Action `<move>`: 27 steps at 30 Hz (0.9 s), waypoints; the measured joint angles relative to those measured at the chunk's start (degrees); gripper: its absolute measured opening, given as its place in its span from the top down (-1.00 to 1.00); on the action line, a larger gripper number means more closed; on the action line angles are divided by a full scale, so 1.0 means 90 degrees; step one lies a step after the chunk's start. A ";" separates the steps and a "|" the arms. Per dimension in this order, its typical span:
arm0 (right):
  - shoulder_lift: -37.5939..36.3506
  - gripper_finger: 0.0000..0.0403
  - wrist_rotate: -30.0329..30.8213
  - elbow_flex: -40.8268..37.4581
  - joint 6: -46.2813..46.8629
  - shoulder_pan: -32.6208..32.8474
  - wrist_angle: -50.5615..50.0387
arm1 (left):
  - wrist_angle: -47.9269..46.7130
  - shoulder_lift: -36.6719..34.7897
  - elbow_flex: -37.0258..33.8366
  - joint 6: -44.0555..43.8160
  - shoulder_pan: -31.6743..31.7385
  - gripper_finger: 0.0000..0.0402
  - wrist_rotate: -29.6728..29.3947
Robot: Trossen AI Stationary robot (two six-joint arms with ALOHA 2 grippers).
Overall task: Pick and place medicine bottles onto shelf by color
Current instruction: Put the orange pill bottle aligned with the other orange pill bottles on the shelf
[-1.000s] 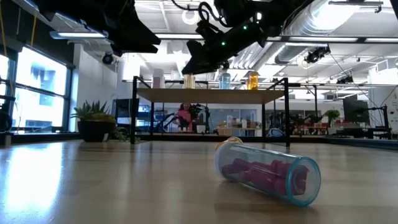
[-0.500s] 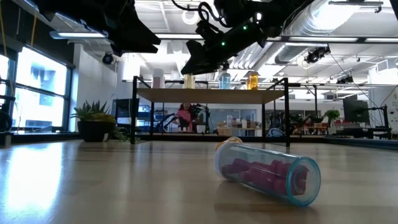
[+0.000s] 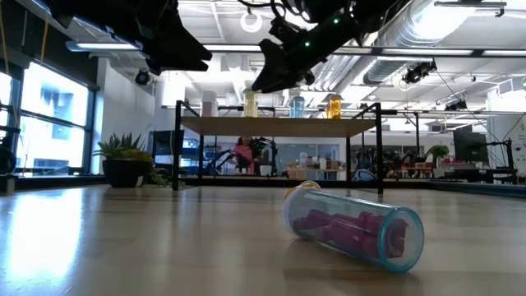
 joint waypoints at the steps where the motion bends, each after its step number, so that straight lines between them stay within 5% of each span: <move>1: -0.0064 0.10 -0.0005 0.0000 0.0126 0.0026 -0.0166 | -0.0003 0.0000 0.0000 -0.0001 0.0002 -0.06 0.0000; 15: -0.0611 0.10 -0.0246 0.0000 0.1953 0.1134 -0.2013 | -0.0057 0.0000 0.0000 0.0049 0.0007 -0.06 -0.0002; 27: -0.0609 0.10 -0.1181 0.0000 0.4901 0.2016 -0.3317 | -0.0038 0.0000 0.0000 -0.0033 0.0007 -0.06 0.0000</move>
